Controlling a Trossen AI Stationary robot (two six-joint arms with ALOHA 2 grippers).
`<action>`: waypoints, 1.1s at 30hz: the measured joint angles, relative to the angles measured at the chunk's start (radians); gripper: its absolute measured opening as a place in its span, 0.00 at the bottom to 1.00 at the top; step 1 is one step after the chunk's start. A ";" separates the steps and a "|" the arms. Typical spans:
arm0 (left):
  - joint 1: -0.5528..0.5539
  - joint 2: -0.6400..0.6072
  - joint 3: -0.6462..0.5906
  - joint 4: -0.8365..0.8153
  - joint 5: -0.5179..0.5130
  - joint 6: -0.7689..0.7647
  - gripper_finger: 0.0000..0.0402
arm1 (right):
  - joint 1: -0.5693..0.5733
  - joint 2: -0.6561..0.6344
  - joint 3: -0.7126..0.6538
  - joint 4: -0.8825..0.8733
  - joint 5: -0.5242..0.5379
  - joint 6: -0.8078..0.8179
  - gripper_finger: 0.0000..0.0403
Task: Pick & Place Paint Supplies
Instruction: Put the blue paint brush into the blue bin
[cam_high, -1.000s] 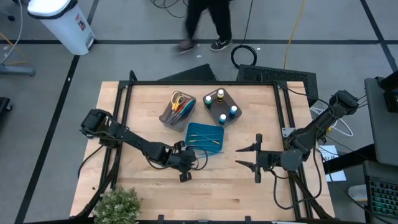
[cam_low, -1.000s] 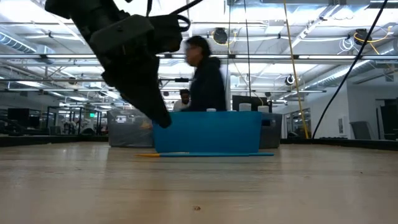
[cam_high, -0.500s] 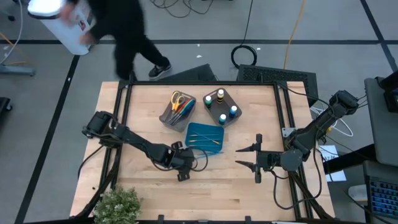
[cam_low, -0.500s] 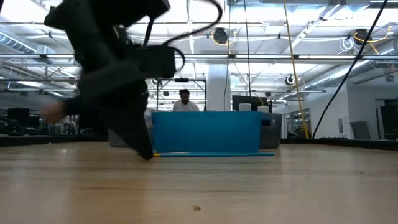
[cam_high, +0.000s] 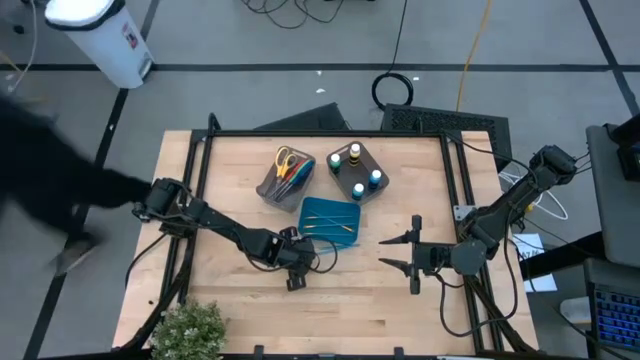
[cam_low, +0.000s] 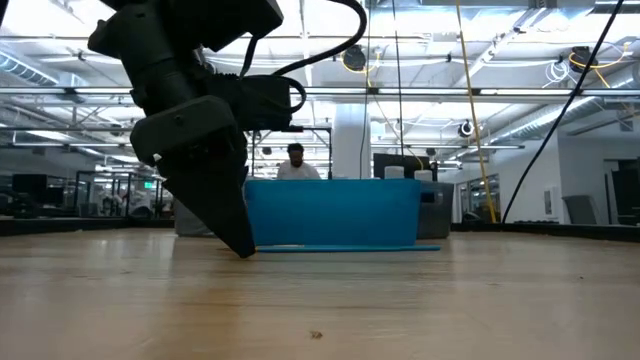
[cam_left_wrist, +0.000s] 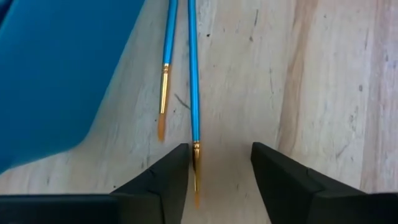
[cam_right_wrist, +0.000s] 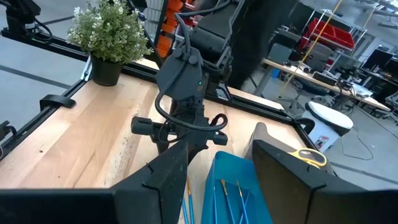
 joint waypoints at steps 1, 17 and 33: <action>-0.001 0.000 0.000 0.000 0.003 0.000 0.44 | 0.000 0.000 0.000 0.001 0.000 0.000 0.42; -0.008 0.003 -0.002 0.005 0.035 0.053 0.19 | 0.000 0.000 0.000 0.001 0.000 0.000 0.42; -0.008 0.003 -0.002 0.005 0.044 0.093 0.04 | 0.000 0.000 0.000 0.001 0.000 0.000 0.42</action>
